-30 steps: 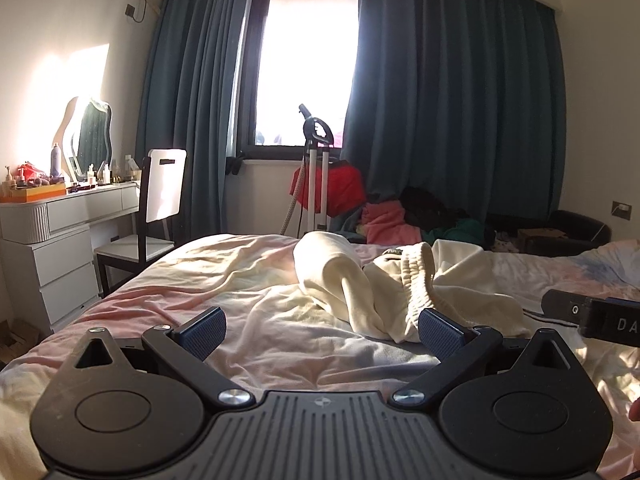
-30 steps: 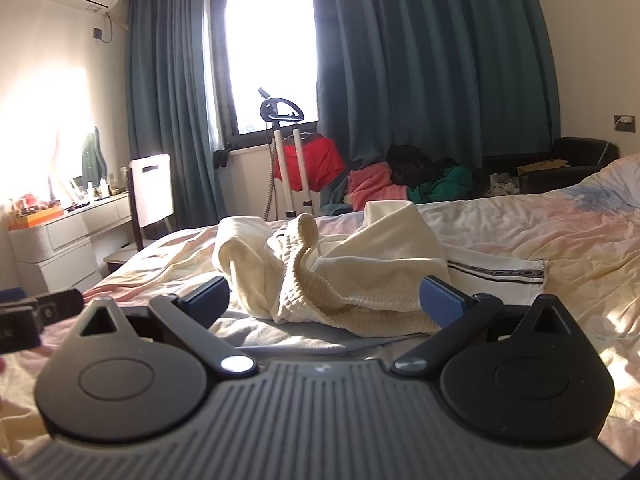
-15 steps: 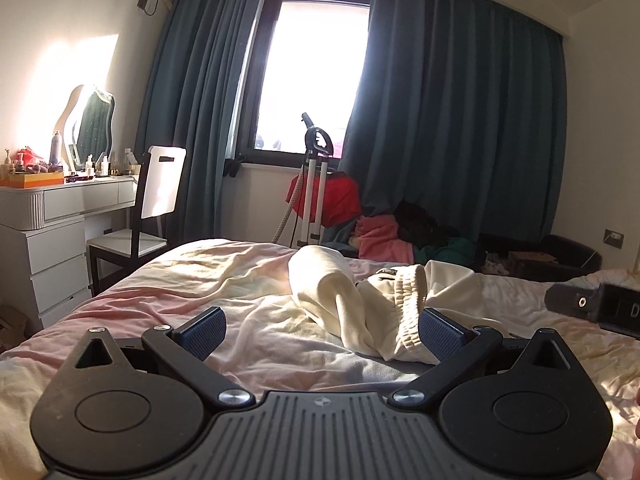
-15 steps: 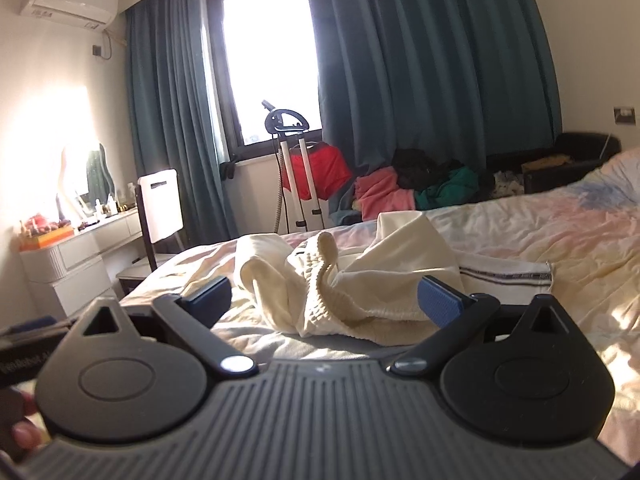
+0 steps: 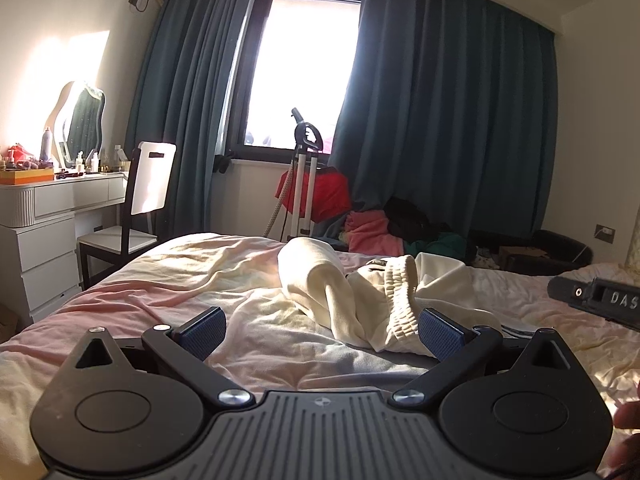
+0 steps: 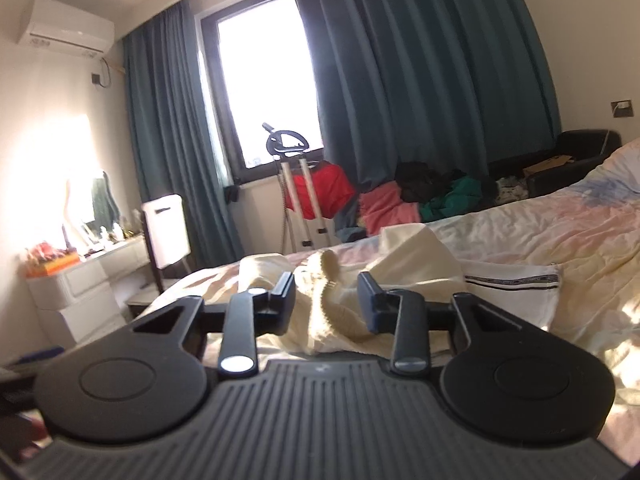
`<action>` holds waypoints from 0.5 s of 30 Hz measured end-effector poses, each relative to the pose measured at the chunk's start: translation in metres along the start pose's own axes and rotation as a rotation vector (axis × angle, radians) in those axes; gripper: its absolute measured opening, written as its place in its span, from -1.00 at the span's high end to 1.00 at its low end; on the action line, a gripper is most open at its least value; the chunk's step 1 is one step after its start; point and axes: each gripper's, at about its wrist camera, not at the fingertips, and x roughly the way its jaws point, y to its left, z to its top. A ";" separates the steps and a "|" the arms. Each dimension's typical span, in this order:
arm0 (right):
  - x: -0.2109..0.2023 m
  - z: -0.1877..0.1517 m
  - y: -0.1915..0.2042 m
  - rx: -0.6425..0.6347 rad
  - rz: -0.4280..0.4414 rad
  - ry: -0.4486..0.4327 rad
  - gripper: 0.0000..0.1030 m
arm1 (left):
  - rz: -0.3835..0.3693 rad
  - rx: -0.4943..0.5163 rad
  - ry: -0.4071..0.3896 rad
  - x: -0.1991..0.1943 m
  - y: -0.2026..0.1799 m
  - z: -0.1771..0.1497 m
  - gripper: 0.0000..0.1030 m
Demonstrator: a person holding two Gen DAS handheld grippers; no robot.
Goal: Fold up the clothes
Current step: 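Move both grippers toward the cream garment lying on the bed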
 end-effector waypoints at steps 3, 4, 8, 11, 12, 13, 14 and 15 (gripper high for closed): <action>0.003 -0.003 -0.004 0.002 -0.004 0.009 0.34 | -0.002 -0.007 -0.001 0.002 0.002 -0.002 -1.00; 0.003 -0.003 -0.005 0.005 -0.003 0.014 0.42 | -0.001 -0.011 0.005 0.003 0.002 -0.003 -1.00; 0.005 -0.003 -0.007 0.017 0.000 0.031 0.45 | -0.001 -0.009 0.018 0.005 0.003 -0.006 -1.00; 0.006 -0.003 -0.009 0.026 0.003 0.045 0.45 | -0.003 -0.005 0.026 0.007 0.001 -0.008 -1.00; 0.006 -0.003 -0.010 0.029 0.004 0.049 0.45 | -0.004 -0.003 0.028 0.007 0.001 -0.009 -1.00; 0.007 -0.003 -0.010 0.032 0.004 0.053 0.45 | -0.005 0.002 0.030 0.008 -0.001 -0.010 -1.00; 0.007 -0.003 -0.011 0.035 0.005 0.058 0.45 | -0.006 0.005 0.033 0.009 -0.002 -0.011 -1.00; 0.008 -0.003 -0.011 0.038 0.006 0.062 0.45 | -0.007 0.008 0.036 0.009 -0.002 -0.012 -1.00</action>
